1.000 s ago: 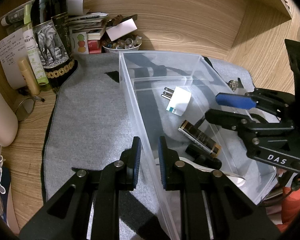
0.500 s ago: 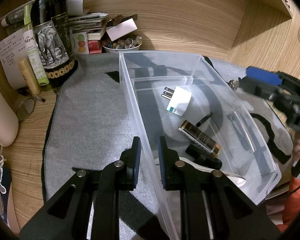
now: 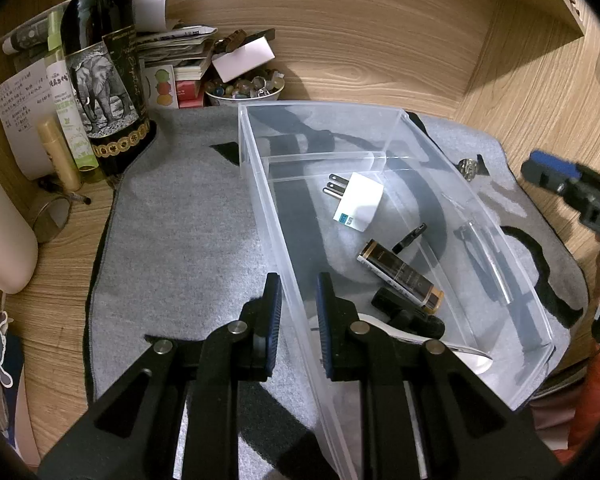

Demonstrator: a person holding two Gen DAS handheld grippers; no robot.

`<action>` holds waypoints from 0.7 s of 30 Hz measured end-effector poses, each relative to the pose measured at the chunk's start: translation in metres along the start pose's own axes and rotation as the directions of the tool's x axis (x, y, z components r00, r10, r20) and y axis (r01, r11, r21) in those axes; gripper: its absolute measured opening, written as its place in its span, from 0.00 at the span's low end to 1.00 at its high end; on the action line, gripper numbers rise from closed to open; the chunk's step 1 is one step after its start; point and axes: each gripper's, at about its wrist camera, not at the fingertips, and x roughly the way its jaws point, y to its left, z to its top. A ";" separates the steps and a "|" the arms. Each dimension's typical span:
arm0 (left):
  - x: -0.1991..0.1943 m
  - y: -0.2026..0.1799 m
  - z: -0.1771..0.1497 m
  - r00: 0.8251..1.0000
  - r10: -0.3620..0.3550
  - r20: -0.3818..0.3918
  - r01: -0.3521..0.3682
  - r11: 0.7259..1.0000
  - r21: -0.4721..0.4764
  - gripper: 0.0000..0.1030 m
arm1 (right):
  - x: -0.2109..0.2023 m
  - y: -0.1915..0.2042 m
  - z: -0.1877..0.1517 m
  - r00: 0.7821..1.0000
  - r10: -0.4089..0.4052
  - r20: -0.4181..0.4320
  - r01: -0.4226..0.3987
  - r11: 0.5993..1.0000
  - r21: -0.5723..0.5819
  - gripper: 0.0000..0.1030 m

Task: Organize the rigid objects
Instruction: 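Grasp the set of keys on the mat with the right gripper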

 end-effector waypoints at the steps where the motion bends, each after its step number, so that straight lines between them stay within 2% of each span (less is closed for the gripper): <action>1: 0.000 0.000 0.000 1.000 0.000 0.000 0.000 1.000 0.000 0.16 | 0.003 -0.004 -0.004 1.000 -0.005 -0.017 0.006 1.000 0.009 0.50; 9: 0.000 0.000 0.000 1.000 0.000 0.000 0.000 1.000 0.000 0.16 | 0.035 -0.033 -0.037 0.987 -0.052 -0.150 0.062 0.996 0.062 0.50; 14: 0.001 0.000 0.000 1.000 0.000 -0.004 0.000 1.000 0.001 0.16 | 0.055 -0.041 -0.053 0.974 -0.041 -0.223 0.059 0.995 0.075 0.50; 18: 0.001 0.000 0.000 1.000 -0.001 -0.004 0.001 1.000 0.001 0.16 | 0.067 -0.040 -0.057 0.967 -0.037 -0.253 0.055 0.996 0.066 0.50; 21: 0.001 0.000 0.000 1.000 0.000 -0.005 0.000 1.000 0.001 0.16 | 0.072 -0.039 -0.056 0.969 -0.036 -0.244 0.053 0.997 0.062 0.50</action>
